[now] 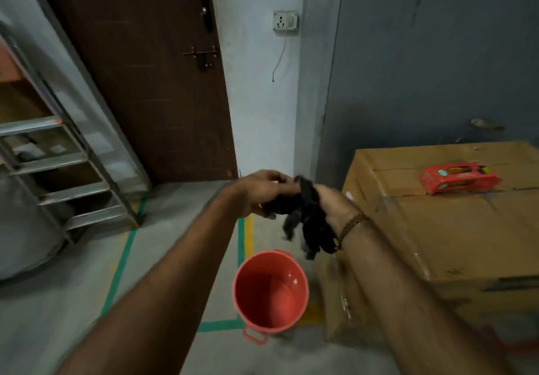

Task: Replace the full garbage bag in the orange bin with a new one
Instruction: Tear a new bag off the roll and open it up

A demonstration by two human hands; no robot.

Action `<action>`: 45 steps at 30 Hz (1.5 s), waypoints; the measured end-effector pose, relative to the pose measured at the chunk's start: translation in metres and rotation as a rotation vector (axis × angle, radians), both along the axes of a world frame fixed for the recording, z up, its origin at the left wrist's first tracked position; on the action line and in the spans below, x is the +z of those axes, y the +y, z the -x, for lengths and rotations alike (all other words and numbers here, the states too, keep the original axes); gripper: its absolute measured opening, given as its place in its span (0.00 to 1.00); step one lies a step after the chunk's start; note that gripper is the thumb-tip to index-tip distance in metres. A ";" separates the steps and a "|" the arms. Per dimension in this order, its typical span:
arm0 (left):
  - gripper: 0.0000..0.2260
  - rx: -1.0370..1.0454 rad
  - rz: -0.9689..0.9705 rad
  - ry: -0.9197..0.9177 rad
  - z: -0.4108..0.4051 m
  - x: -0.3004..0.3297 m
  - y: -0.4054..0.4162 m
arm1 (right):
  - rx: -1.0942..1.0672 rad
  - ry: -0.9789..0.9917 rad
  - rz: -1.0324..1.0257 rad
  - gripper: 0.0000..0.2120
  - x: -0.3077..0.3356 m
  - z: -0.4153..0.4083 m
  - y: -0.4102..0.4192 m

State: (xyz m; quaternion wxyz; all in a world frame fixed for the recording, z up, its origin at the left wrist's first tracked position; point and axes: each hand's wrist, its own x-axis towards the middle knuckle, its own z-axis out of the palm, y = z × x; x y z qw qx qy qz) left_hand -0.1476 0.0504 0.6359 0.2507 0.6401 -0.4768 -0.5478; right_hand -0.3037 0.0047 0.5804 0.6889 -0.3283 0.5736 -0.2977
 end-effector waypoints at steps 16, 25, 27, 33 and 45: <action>0.13 0.219 0.170 0.097 -0.103 -0.022 0.003 | 0.076 0.292 -0.155 0.30 -0.009 -0.057 0.015; 0.26 0.581 0.025 0.432 -0.107 -0.037 -0.012 | 0.143 0.966 0.343 0.50 0.008 -0.054 0.040; 0.29 0.497 0.074 0.365 -0.104 -0.039 -0.015 | 0.208 0.938 0.625 0.45 0.011 -0.064 0.048; 0.25 0.355 0.269 0.300 -0.090 -0.035 -0.021 | 0.235 0.699 0.858 0.11 0.013 -0.087 0.040; 0.38 0.188 0.367 -0.185 -0.112 -0.045 -0.023 | 0.150 0.352 0.680 0.17 0.016 -0.068 0.011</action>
